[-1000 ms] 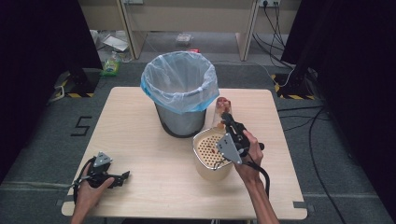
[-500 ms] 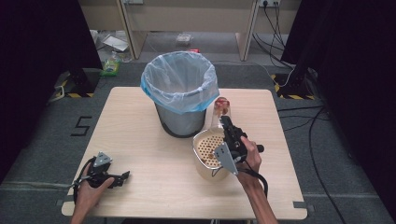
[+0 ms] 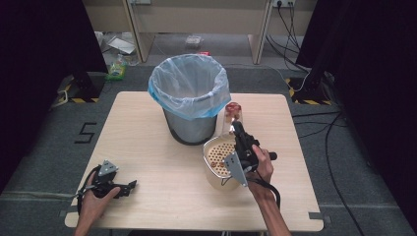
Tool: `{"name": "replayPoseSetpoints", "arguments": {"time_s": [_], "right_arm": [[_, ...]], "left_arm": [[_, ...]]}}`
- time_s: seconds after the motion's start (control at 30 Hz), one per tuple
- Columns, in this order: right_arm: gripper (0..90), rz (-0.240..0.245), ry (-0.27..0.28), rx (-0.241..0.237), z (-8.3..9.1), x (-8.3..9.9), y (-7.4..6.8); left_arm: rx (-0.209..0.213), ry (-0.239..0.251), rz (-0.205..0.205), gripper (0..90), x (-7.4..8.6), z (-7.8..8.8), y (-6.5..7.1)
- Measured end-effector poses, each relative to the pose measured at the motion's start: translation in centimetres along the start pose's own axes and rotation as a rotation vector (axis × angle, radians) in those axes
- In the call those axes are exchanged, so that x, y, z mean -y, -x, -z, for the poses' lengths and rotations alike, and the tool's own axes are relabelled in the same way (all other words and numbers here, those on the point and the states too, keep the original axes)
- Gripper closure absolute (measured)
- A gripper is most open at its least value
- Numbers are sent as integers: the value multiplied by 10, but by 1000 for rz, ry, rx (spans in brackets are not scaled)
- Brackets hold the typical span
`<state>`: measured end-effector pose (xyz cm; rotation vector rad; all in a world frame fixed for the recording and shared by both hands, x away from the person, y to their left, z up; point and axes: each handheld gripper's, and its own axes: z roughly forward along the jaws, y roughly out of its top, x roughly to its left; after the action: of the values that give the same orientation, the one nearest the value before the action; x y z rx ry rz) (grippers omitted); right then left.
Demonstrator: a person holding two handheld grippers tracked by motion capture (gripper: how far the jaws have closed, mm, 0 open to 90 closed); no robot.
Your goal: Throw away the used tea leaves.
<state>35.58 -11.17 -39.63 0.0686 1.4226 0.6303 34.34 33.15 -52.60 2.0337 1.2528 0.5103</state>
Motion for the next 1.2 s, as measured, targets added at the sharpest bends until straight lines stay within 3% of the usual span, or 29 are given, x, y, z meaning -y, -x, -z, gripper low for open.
{"name": "replayPoseSetpoints", "arguments": {"time_s": [0.03, 0.13, 0.2, 0.27, 0.4, 0.43, 0.5, 0.73, 0.77, 0.8, 0.83, 0.9, 0.93, 0.97, 1.0, 1.07, 1.1, 1.2], "right_arm": [[875, 3, -6, 25, -2, 0, 5], [875, 11, -1, 27, -1, 1, 2], [876, 48, 28, 44, 1, -5, 1], [875, 46, 3, 31, -4, -3, -1], [875, 77, 20, 27, -5, -4, -4], [875, 51, 2, 20, -7, -3, -5], [875, 74, 9, 19, -6, -4, -4], [875, 26, 11, 7, -6, -4, 1], [874, -55, -30, -20, -10, 0, 7], [874, -55, -30, -20, -10, 0, 7], [874, -146, -78, -65, -14, 5, 12], [873, -236, -122, -108, -17, 10, 16], [873, -236, -122, -108, -17, 10, 16], [873, -326, -143, -123, -19, 14, 21], [873, -363, -153, -135, -21, 15, 24], [873, -391, -161, -133, -22, 17, 28], [873, -488, -179, -162, -25, 22, 34], [872, -639, -182, -211, -30, 30, 43]], "left_arm": [[0, 0, 0, 0, 0, 0, 0], [0, 0, 0, 0, 0, 0, 0], [0, 0, 0, 0, 0, 0, 0], [0, 0, 0, 0, 0, 0, 0], [0, 0, 0, 0, 0, 0, 0], [0, 0, 0, 0, 0, 0, 0], [0, 0, 0, 0, 0, 0, 0], [0, 0, 0, 0, 0, 0, 0], [0, 0, 0, 0, 0, 0, 0], [0, 0, 0, 0, 0, 0, 0], [0, 0, 0, 0, 0, 0, 0], [0, 0, 0, 0, 0, 0, 0], [0, 0, 0, 0, 0, 0, 0], [0, 0, 0, 0, 0, 0, 0], [0, 0, 0, 0, 0, 0, 0], [0, 0, 0, 0, 0, 0, 0], [0, 0, 0, 0, 0, 0, 0], [0, 0, 0, 0, 0, 0, 0]]}}
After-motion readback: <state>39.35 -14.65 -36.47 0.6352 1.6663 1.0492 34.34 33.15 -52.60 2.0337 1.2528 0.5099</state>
